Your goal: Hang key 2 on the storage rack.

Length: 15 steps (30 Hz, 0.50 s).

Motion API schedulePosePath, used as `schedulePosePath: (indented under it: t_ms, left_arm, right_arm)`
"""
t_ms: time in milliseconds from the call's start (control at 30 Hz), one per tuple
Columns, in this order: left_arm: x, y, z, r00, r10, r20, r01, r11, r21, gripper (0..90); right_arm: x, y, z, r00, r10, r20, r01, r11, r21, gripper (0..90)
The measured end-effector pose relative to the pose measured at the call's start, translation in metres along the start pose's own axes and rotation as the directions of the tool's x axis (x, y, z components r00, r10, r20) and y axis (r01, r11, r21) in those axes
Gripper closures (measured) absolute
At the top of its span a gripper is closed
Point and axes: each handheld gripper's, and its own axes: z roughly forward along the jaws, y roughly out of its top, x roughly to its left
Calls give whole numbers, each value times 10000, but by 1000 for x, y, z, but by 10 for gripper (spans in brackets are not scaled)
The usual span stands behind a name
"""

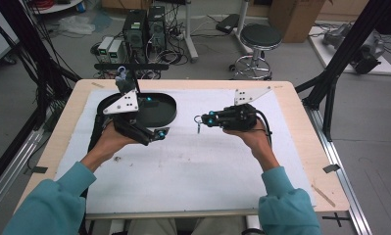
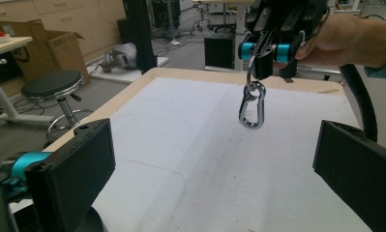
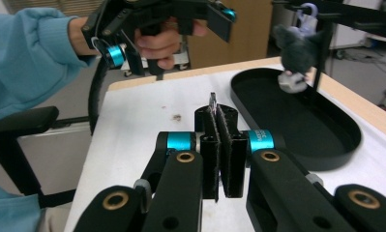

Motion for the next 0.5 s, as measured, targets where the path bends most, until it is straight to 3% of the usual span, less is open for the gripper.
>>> schedulePosePath:
  t_ms: [333,500]
  left_arm:
    - [-2,2,4,9998,72,205,-70,9999,-83,64]
    - [-1,1,4,9984,34,557,-32,10000,-45,97]
  right_arm:
    - [1,16,31,9980,-316,-539,325,9993,170,887]
    - [1,19,41,9964,-265,-803,285,9993,232,887]
